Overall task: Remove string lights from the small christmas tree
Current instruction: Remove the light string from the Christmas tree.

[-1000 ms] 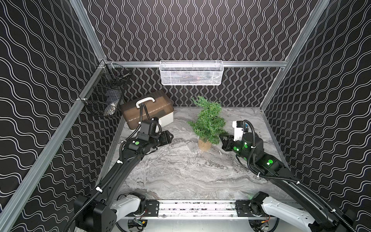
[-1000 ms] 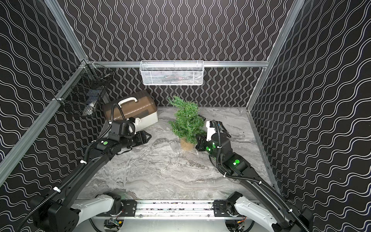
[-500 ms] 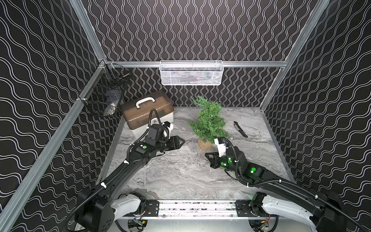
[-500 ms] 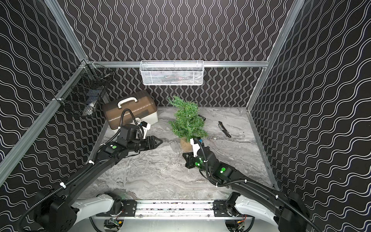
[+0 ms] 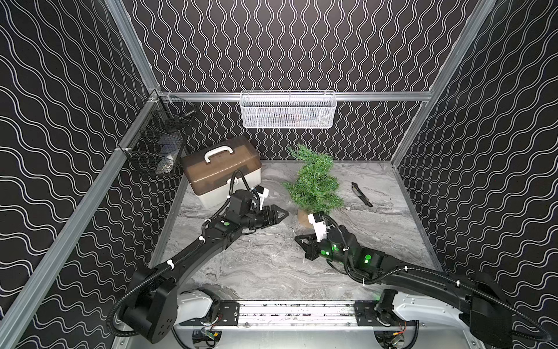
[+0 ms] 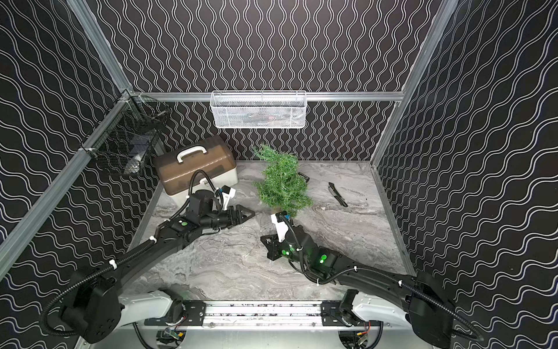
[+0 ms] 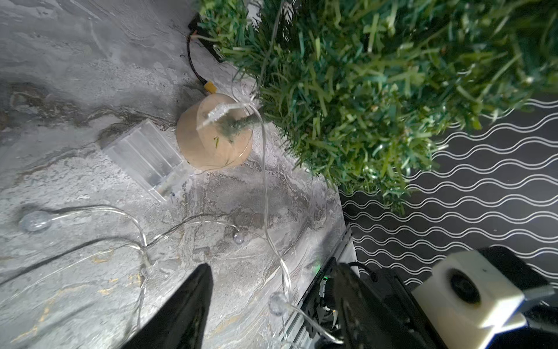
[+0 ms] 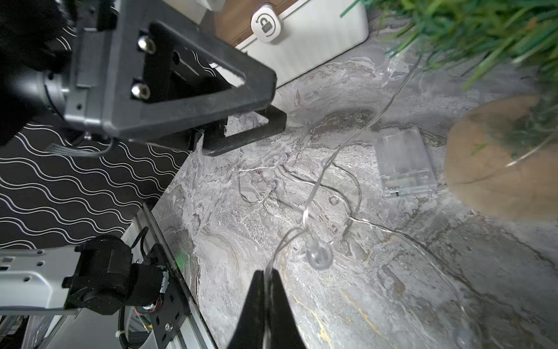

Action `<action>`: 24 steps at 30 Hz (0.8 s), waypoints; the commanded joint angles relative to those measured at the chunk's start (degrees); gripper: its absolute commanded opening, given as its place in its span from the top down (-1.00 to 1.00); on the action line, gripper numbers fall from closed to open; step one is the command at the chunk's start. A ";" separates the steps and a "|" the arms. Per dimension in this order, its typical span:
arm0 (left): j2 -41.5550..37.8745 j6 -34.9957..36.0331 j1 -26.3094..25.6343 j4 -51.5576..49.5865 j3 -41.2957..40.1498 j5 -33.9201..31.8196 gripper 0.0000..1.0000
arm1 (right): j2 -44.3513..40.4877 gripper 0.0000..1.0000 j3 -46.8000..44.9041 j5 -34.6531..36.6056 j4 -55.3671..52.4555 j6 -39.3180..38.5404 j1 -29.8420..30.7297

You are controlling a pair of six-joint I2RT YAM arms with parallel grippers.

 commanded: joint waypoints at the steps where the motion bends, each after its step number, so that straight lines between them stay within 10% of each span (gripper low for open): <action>1: 1.31 -3.53 0.74 6.52 -0.57 2.18 -0.33 | -2.19 1.00 -1.44 1.99 1.72 -0.13 0.29; 18: 12.14 -11.07 -5.97 26.83 -4.82 3.49 -0.22 | 0.95 1.00 -1.18 0.01 5.06 -0.21 1.39; 24: 15.62 -13.01 -6.33 31.50 -4.08 3.64 0.11 | -0.88 1.00 -1.56 0.70 3.37 -0.22 1.70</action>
